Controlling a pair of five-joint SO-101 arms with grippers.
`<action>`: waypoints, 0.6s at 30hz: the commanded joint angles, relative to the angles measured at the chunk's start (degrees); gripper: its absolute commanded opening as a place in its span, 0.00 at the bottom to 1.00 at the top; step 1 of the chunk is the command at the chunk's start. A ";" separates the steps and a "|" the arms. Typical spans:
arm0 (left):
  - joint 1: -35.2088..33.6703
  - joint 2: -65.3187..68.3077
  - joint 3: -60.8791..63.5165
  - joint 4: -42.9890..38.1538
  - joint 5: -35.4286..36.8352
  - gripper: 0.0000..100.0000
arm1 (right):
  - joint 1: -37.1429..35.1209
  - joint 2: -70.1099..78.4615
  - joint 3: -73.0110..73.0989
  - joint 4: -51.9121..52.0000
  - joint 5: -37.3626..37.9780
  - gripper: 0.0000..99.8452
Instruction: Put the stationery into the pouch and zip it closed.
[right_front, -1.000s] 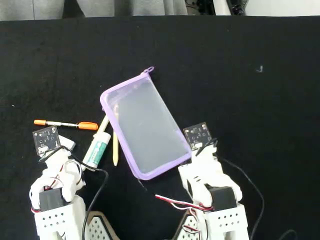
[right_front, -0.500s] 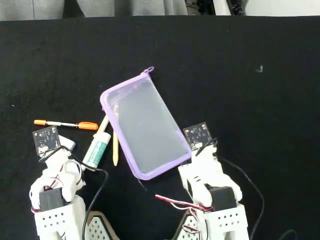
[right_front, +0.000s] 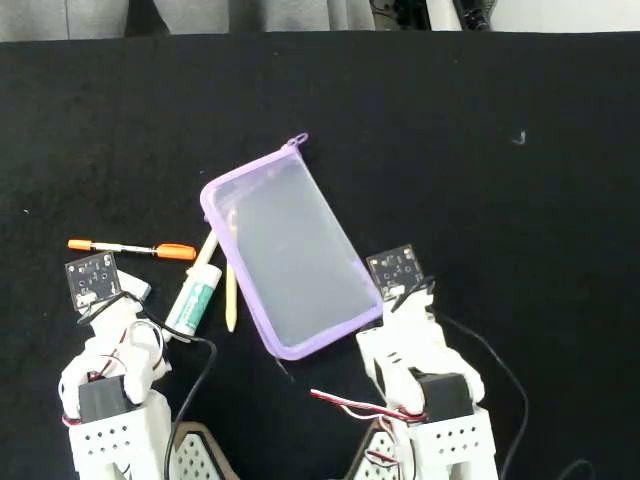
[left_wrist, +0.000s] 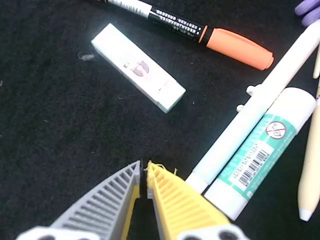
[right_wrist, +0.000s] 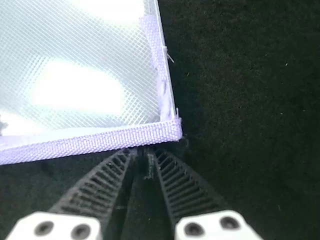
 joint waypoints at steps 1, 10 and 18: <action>-0.04 0.09 1.01 0.18 0.35 0.03 | 0.26 -4.09 -0.22 0.26 -0.44 0.01; 5.14 0.00 1.01 0.18 0.44 0.03 | -0.09 -4.09 -0.22 0.26 -0.53 0.01; -1.71 0.00 -1.19 0.26 0.26 0.03 | -0.09 -4.09 -0.22 0.26 -0.53 0.01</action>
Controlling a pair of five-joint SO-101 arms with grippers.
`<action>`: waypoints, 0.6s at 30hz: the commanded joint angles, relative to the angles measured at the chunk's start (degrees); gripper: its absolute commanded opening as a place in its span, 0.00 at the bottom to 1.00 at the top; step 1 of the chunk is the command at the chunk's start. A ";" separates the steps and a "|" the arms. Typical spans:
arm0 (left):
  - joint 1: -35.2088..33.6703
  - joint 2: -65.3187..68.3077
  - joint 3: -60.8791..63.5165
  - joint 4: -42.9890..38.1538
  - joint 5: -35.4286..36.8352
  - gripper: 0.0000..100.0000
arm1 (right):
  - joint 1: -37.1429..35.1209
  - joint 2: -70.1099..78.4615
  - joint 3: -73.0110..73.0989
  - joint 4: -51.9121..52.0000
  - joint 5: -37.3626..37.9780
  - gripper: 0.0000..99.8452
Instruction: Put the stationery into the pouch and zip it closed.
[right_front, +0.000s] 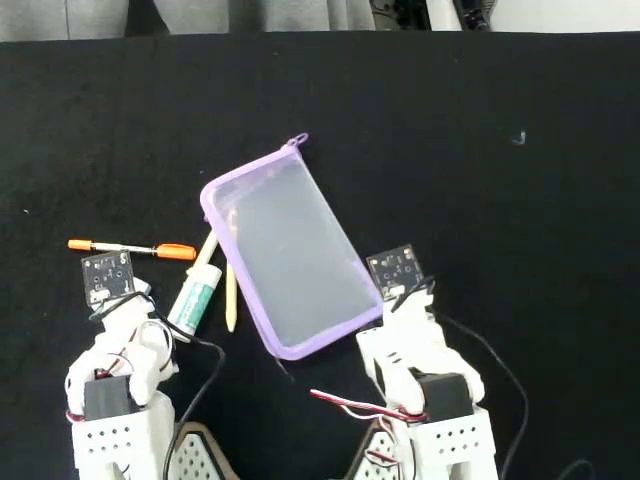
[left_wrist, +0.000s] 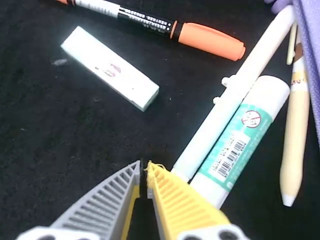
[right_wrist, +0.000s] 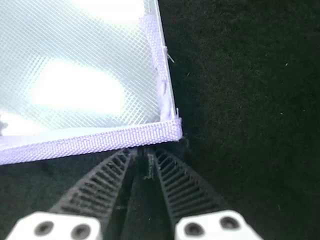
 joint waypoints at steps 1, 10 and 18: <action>-8.84 0.00 -2.95 0.18 0.00 0.03 | -0.09 -4.09 -0.22 0.26 -0.44 0.01; -39.69 0.00 -19.47 -12.22 -16.97 0.03 | 12.40 -4.09 -0.31 0.26 -0.18 0.01; -61.58 0.00 -6.11 -17.67 -17.05 0.03 | 14.59 -4.18 -0.31 -3.96 -0.18 0.01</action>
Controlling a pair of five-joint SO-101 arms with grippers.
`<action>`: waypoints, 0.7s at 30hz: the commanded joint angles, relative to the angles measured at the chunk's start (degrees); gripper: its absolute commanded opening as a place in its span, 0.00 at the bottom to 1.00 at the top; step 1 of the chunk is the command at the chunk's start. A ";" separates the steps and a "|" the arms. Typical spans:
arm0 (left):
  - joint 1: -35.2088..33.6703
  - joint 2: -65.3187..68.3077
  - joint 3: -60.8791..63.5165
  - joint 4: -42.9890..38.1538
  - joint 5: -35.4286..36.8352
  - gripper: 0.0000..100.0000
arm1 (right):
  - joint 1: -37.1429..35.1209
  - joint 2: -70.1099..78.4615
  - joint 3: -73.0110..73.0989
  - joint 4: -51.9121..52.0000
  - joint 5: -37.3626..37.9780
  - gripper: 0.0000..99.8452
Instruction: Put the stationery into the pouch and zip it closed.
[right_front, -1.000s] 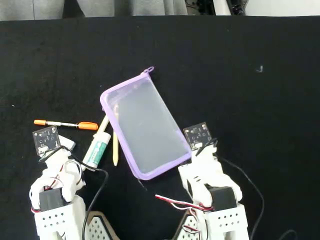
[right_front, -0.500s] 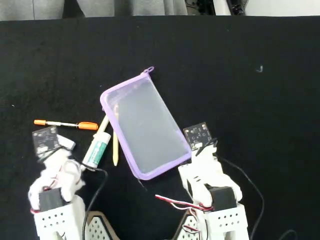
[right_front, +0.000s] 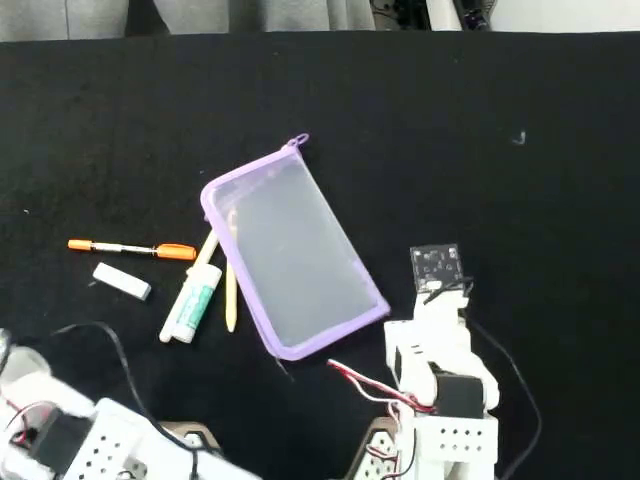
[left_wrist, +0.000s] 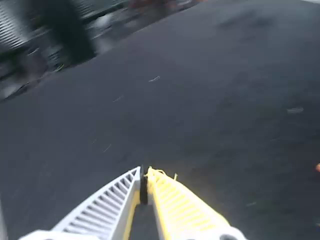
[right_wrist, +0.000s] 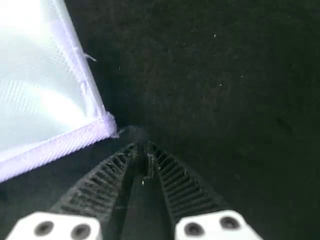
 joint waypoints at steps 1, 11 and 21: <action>-6.37 0.35 8.84 -1.23 -0.35 0.03 | 0.53 -4.18 -0.31 -4.04 -0.09 0.02; -12.26 0.62 13.14 -0.62 -0.62 0.03 | -8.79 -4.09 -1.98 -23.74 7.56 0.21; -12.44 0.53 13.14 8.97 -13.36 0.03 | -25.93 -3.38 -14.73 -24.62 7.65 0.22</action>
